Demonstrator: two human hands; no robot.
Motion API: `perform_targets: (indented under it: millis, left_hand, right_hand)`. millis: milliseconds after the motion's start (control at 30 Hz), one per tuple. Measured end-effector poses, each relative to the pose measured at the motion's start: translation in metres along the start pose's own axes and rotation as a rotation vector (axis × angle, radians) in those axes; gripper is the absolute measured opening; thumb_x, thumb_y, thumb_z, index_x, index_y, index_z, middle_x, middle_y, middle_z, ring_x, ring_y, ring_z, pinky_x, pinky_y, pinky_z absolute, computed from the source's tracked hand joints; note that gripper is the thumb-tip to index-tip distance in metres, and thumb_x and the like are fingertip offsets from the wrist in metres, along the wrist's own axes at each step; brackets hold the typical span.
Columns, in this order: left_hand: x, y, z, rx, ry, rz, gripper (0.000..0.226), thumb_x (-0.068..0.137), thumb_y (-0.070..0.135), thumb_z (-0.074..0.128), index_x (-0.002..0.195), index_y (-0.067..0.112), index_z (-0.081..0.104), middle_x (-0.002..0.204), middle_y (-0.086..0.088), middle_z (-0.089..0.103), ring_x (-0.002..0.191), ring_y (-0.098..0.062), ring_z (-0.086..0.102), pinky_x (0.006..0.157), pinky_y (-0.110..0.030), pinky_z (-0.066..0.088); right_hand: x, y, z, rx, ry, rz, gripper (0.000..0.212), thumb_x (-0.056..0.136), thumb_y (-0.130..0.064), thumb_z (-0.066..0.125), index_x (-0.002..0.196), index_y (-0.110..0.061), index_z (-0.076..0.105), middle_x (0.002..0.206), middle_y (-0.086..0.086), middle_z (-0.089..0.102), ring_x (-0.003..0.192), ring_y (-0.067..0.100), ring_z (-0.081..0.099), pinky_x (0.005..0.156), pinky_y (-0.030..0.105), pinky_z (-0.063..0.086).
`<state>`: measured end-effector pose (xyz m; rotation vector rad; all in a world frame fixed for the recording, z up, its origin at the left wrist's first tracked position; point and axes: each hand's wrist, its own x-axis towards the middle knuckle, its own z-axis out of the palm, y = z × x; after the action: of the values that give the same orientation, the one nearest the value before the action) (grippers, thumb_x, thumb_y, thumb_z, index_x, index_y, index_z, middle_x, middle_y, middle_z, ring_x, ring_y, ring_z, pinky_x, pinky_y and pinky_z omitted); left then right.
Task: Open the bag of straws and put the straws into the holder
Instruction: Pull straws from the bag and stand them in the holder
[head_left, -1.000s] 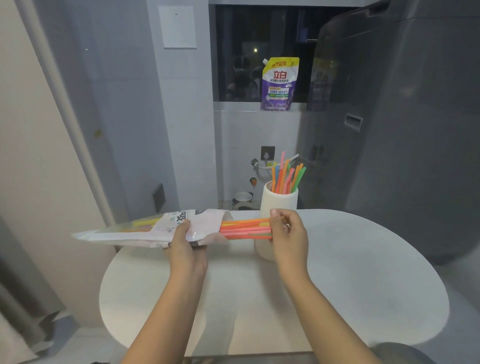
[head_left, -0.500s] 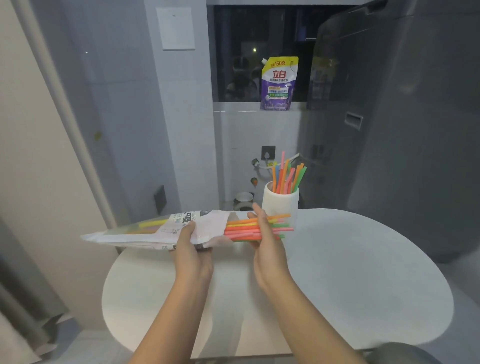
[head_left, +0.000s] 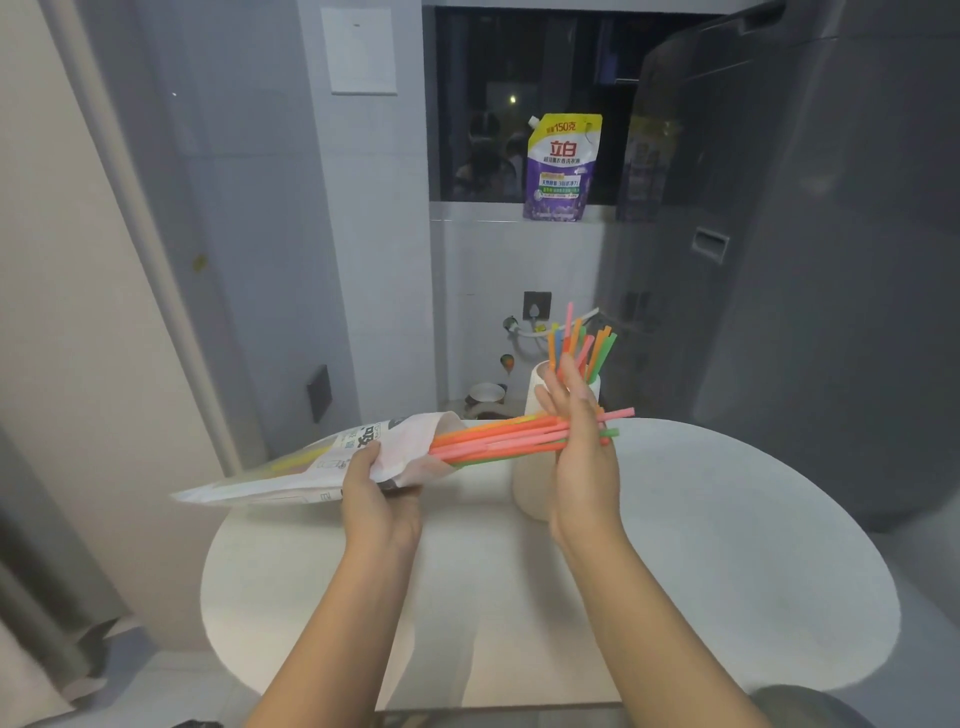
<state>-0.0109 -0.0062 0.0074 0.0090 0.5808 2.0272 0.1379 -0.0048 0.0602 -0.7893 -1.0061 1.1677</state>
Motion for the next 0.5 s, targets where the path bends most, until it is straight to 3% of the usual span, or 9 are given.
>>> perform_targets:
  millis: [100,200,267,333,400,500]
  left_hand:
    - [0.001,0.001,-0.001,0.011,0.002,0.001,0.023,0.091,0.007,0.047,0.114,0.011,0.047,0.098,-0.005,0.058,0.084,-0.016,0.061,0.063,-0.025,0.054]
    - [0.002,0.002,-0.002,0.019,-0.020,0.005,0.016,0.092,0.006,0.045,0.107,0.010,0.050,0.091,-0.005,0.060,0.079,-0.015,0.063,0.061,-0.025,0.055]
    - [0.000,0.002,-0.001,0.021,-0.021,0.005,0.012,0.092,0.006,0.045,0.101,0.010,0.052,0.086,-0.005,0.061,0.070,-0.014,0.066,0.059,-0.024,0.055]
    - [0.000,0.001,-0.001,0.001,-0.010,-0.007,0.014,0.092,0.005,0.045,0.104,0.010,0.051,0.087,-0.005,0.061,0.073,-0.014,0.065,0.067,-0.027,0.055]
    - [0.000,0.000,-0.002,-0.026,0.006,-0.028,0.018,0.091,0.005,0.047,0.108,0.010,0.049,0.090,-0.005,0.060,0.080,-0.017,0.062,0.078,-0.029,0.051]
    - [-0.001,-0.001,-0.001,-0.014,0.017,-0.046,0.013,0.091,0.004,0.047,0.102,0.010,0.051,0.089,-0.005,0.060,0.079,-0.016,0.062,0.074,-0.029,0.051]
  right_hand:
    - [0.003,-0.008,-0.003,0.072,0.077,-0.006,0.043,0.099,-0.028,0.036,0.082,-0.014,0.072,0.114,0.001,0.070,0.107,0.001,0.061,0.096,0.021,0.042]
    - [0.009,-0.022,-0.004,0.173,0.123,-0.036,0.056,0.100,-0.030,0.034,0.051,-0.016,0.058,0.088,0.008,0.075,0.103,0.017,0.066,0.101,0.032,0.040]
    - [0.014,-0.035,-0.003,0.319,0.132,-0.068,0.056,0.101,-0.031,0.034,0.049,-0.015,0.048,0.052,0.004,0.065,0.076,0.026,0.069,0.089,0.037,0.049]
    - [0.018,-0.049,-0.001,0.437,0.163,-0.081,0.050,0.100,-0.034,0.037,0.053,-0.016,0.036,0.038,-0.004,0.037,0.043,0.017,0.051,0.061,0.031,0.054]
    - [0.023,-0.063,0.001,0.493,0.181,-0.068,0.051,0.098,-0.037,0.041,0.051,-0.018,0.031,0.039,-0.007,0.024,0.034,0.011,0.030,0.043,0.021,0.044]
    - [0.030,-0.082,0.003,0.462,0.187,-0.083,0.056,0.096,-0.038,0.044,0.044,-0.021,0.030,0.038,-0.007,0.021,0.033,0.010,0.022,0.037,0.018,0.030]
